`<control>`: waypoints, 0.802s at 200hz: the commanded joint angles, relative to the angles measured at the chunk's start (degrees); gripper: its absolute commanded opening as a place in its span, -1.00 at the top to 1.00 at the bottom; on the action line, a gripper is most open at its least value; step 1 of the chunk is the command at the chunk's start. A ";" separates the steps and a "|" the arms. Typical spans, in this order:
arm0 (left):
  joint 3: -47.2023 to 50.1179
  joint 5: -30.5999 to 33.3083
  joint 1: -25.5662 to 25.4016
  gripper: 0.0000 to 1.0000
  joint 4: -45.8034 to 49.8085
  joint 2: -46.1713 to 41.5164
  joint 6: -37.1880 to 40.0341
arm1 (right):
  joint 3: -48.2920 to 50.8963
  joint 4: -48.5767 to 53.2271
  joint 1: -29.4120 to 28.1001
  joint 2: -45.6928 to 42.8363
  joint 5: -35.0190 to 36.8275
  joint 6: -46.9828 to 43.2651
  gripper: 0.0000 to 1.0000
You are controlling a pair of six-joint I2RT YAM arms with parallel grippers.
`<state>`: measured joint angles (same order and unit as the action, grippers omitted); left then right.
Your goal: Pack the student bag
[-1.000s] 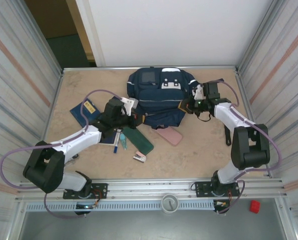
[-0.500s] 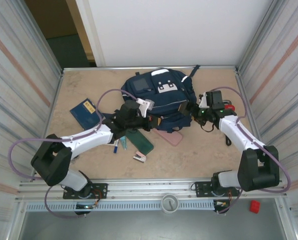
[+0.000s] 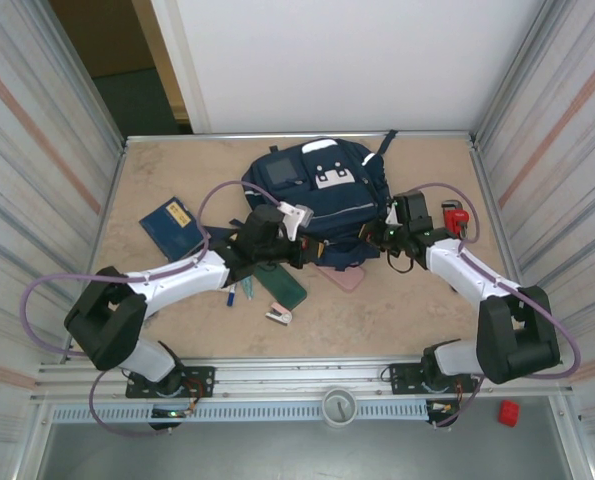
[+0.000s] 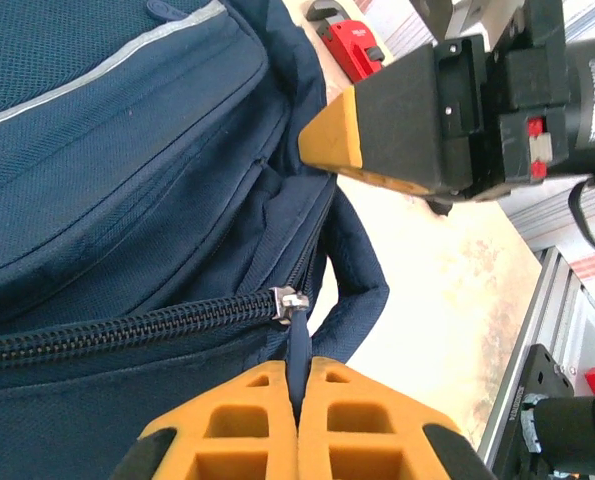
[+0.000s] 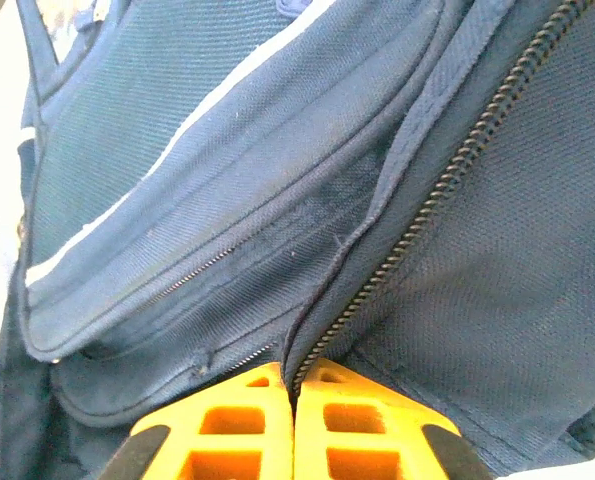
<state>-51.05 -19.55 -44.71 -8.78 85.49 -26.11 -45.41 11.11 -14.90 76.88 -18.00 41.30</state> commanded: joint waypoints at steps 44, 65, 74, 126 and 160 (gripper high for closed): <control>4.67 -5.99 5.66 1.00 1.13 -8.68 8.51 | 0.52 1.99 13.16 -1.82 1.25 -6.08 1.00; 6.41 -6.96 8.79 1.00 0.73 -10.09 7.85 | -0.40 3.14 15.67 -1.83 1.15 -7.07 1.00; 6.72 -6.66 10.06 1.00 1.14 -10.41 7.74 | -0.90 3.45 16.54 -1.67 0.69 -7.43 1.00; 6.49 -8.31 13.69 1.00 2.66 -9.39 5.86 | -4.87 5.42 17.26 0.42 -6.44 -9.60 1.00; 4.36 -10.17 7.69 1.00 -0.53 -8.06 7.51 | -6.36 10.65 12.44 -3.58 -1.36 -13.16 0.84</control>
<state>-45.19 -27.22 -33.15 -7.31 77.60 -20.32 -49.10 17.93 0.64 77.06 -23.35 32.53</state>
